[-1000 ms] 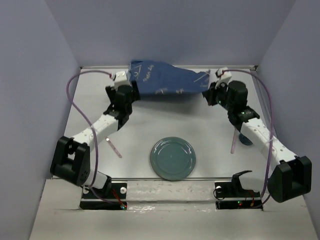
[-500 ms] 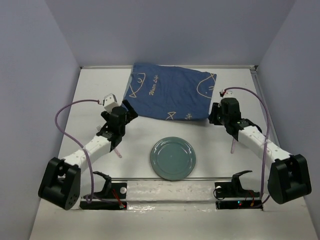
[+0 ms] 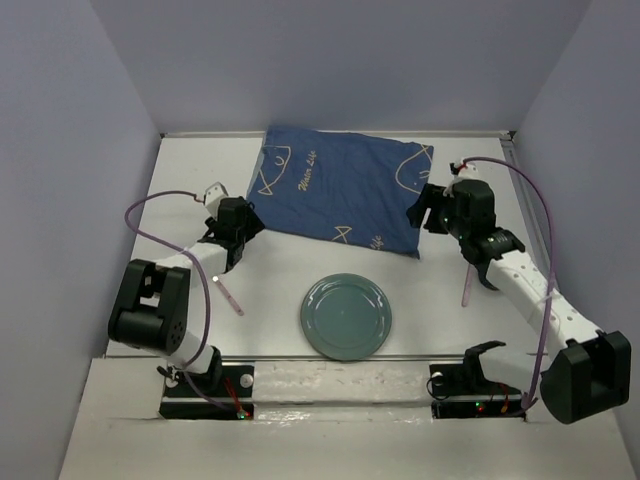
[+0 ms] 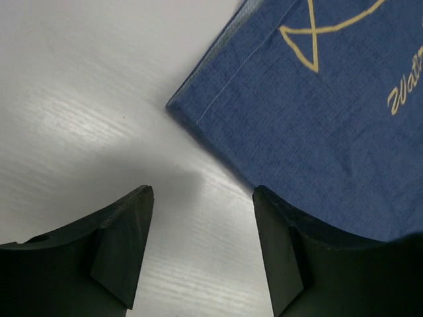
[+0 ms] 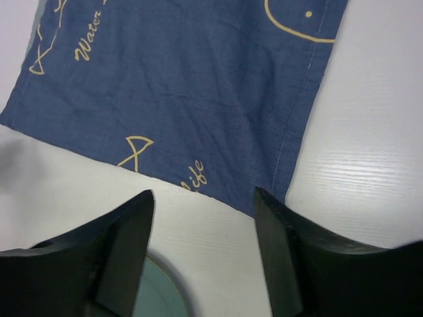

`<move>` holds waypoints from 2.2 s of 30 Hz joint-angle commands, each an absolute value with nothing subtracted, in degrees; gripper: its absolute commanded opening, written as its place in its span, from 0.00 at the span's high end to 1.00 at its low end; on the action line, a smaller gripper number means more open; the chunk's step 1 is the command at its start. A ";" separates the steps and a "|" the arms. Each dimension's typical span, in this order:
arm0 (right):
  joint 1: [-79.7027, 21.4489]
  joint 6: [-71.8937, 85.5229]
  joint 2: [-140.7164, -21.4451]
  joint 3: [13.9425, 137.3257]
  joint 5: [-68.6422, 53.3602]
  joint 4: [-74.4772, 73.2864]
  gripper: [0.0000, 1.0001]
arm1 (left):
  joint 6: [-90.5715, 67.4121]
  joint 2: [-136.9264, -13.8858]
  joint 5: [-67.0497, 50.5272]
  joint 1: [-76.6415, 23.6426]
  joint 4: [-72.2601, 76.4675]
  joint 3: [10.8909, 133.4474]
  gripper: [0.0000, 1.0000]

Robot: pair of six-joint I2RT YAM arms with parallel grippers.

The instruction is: Set the dinner table for one person

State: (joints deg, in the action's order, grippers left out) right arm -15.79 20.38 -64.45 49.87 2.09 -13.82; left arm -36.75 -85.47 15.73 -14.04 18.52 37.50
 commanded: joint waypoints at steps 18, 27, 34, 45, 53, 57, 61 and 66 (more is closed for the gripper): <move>-6.95 29.88 -88.15 48.07 -3.51 -2.64 0.18 | -39.20 -91.25 12.82 -9.67 25.58 41.40 1.00; -6.94 29.53 -90.34 48.51 -3.17 -0.97 0.20 | -39.20 -91.48 11.88 -9.58 27.16 41.83 0.36; -5.71 29.35 -94.56 50.36 -3.69 -0.62 0.32 | -39.11 -98.87 7.30 -8.44 27.95 45.62 0.49; -5.71 29.53 -98.70 53.61 -2.03 -0.70 1.00 | -42.00 -91.43 7.38 -7.12 32.16 37.02 1.00; -4.66 27.42 -95.81 53.80 4.57 -3.08 1.00 | -42.80 -76.83 6.42 -8.26 34.19 19.98 1.00; -4.66 28.03 -94.05 51.08 3.96 -3.25 1.00 | -42.98 -68.83 4.13 -8.61 32.79 15.04 1.00; -4.66 28.39 -90.54 46.15 3.43 -2.73 1.00 | -43.15 -62.32 2.99 -9.32 30.94 12.40 1.00; -4.66 29.44 -83.78 41.41 4.39 -3.07 1.00 | -42.80 -60.38 2.02 -10.02 29.01 11.69 1.00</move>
